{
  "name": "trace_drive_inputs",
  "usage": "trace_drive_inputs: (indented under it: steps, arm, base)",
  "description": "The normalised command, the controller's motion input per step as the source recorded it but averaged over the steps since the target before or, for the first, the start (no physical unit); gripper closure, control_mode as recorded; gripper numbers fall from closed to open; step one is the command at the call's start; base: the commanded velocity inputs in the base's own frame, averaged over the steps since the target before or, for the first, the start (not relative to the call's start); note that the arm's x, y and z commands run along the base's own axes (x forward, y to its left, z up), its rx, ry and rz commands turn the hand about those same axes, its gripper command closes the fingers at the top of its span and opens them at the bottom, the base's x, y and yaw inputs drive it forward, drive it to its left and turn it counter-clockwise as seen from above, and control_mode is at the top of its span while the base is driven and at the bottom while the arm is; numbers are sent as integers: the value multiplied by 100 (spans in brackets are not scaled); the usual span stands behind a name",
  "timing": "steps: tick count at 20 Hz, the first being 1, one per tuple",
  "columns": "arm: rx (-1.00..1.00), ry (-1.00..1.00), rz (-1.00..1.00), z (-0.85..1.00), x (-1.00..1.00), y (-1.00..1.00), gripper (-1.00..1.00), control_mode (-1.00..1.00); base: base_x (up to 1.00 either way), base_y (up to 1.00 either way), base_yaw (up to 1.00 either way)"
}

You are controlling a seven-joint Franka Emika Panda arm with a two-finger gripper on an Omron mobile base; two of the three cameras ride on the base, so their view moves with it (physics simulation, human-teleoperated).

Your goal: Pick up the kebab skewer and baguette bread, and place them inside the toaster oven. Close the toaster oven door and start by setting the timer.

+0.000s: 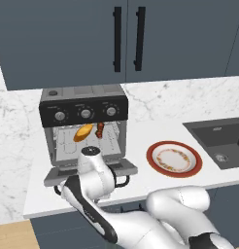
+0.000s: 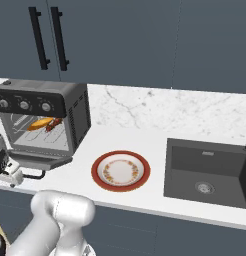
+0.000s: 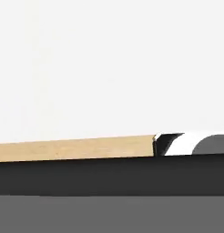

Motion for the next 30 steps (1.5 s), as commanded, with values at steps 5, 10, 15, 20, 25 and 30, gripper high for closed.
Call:
trace_drive_inputs:
  steps: [5, 10, 15, 20, 25, 30]
  arm:
    - [-9, -25, 0, 15, 91, 0, -100, -100]
    - [-5, -39, 0, 0, 85, 0, -100, -100]
    - [-1, -51, 2, -16, 75, 0, -100, -100]
    - [0, -59, 6, -29, 75, 0, -100, -100]
    - [0, -54, 6, -8, 96, -2, -100, -100]
    - [0, -22, 4, 0, 100, -10, -100, -100]
  base:
    - [0, 0, 0]
    - [0, 0, 0]
    - [0, 0, 0]
    - [0, 0, 0]
    - [0, 0, 0]
    - [0, 0, 0]
